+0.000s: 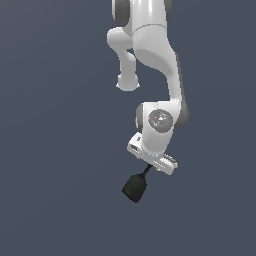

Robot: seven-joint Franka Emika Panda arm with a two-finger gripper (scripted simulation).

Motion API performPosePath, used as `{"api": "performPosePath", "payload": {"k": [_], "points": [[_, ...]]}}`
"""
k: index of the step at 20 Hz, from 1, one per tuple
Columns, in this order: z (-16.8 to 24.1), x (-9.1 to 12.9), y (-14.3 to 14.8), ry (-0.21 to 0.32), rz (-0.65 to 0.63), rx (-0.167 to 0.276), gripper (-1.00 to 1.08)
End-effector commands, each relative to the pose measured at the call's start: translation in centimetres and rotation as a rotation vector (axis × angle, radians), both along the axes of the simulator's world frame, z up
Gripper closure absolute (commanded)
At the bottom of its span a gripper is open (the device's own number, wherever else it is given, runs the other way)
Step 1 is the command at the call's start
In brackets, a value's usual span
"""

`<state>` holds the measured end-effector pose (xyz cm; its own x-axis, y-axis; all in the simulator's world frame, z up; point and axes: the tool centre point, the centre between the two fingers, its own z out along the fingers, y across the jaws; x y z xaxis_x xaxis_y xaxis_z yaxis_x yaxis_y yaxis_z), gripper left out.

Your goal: Pick up the object and move it to a goal position.

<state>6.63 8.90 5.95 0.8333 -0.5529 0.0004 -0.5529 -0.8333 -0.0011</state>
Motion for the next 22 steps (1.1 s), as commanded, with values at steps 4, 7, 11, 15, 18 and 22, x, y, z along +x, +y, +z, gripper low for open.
{"api": "performPosePath", "payload": {"k": [4,7,11,15,18,22], "points": [[-2.8,-0.1,0.0,0.001,-0.003,0.000,-0.92],[-3.9,-0.1,0.0,0.001,-0.003,-0.001,-0.92],[-4.3,0.0,0.0,0.001,-0.003,-0.001,-0.92],[-4.2,0.0,0.0,0.001,-0.003,-0.001,1.08],[-4.2,0.0,0.0,0.001,-0.003,-0.001,1.08],[-4.2,0.0,0.0,0.001,-0.003,-0.001,1.08]]}}
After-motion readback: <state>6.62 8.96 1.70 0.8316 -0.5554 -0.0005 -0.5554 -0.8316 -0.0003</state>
